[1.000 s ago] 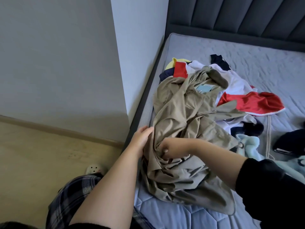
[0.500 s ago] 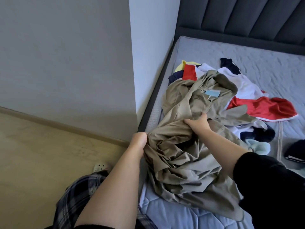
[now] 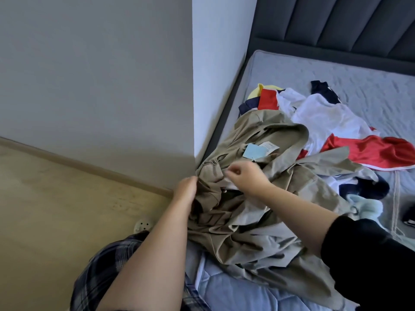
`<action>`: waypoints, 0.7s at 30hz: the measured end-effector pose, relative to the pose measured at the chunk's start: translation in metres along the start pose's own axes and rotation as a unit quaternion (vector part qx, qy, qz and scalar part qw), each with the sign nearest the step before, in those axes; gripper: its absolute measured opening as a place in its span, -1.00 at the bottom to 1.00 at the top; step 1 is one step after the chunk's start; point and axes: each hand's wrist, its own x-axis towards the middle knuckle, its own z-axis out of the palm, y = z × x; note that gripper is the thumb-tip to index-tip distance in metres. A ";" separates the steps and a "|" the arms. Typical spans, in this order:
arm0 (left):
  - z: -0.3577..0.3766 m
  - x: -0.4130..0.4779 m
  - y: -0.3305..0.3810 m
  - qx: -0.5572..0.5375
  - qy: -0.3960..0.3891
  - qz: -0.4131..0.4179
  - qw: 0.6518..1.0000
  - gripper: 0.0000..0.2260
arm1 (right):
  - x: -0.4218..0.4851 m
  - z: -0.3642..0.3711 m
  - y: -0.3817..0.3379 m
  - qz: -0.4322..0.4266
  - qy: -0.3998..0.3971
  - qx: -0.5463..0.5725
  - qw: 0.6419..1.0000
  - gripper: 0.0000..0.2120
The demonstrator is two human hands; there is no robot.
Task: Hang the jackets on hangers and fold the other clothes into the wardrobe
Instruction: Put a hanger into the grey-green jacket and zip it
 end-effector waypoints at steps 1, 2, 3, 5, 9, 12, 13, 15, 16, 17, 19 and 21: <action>0.003 -0.005 0.002 0.027 0.007 0.023 0.999 -0.71 | 0.003 -0.003 0.008 0.024 0.104 -0.003 0.994 -0.85; 0.006 -0.010 0.004 0.045 0.012 0.056 0.997 -0.70 | 0.005 -0.007 0.019 0.056 0.182 0.013 0.982 -0.84; 0.009 -0.015 0.006 0.061 0.012 0.077 0.995 -0.69 | 0.007 -0.010 0.030 0.088 0.235 0.035 0.967 -0.78; 0.012 -0.017 0.005 0.091 0.027 0.116 0.989 -0.54 | 0.006 -0.016 0.050 0.151 0.298 0.055 0.941 -0.64; 0.022 -0.008 0.006 0.135 0.010 0.181 0.974 -0.33 | 0.004 -0.018 0.076 0.280 0.317 0.160 0.892 -0.39; 0.031 -0.003 0.006 0.130 -0.037 0.175 0.975 -0.23 | 0.010 -0.007 0.084 0.325 0.270 0.319 0.848 -0.35; 0.032 -0.002 0.005 0.139 -0.055 0.165 0.975 -0.21 | 0.012 -0.002 0.084 0.328 0.237 0.328 0.854 -0.40; 0.035 0.002 0.002 0.175 -0.076 0.149 0.970 -0.17 | 0.015 0.006 0.081 0.310 0.174 0.293 0.887 -0.53; 0.036 0.003 0.001 0.195 -0.085 0.146 0.966 -0.17 | 0.016 0.009 0.079 0.301 0.158 0.267 0.902 -0.59; 0.036 0.001 0.003 0.211 -0.092 0.141 0.963 -0.19 | 0.018 0.011 0.078 0.295 0.151 0.244 0.911 -0.64; 0.033 0.001 0.007 0.226 -0.093 0.132 0.961 -0.25 | 0.021 0.011 0.074 0.300 0.169 0.203 0.917 -0.60; 0.030 0.001 0.014 0.179 -0.102 0.097 0.974 -0.47 | 0.023 0.007 0.069 0.331 0.203 0.214 0.896 -0.38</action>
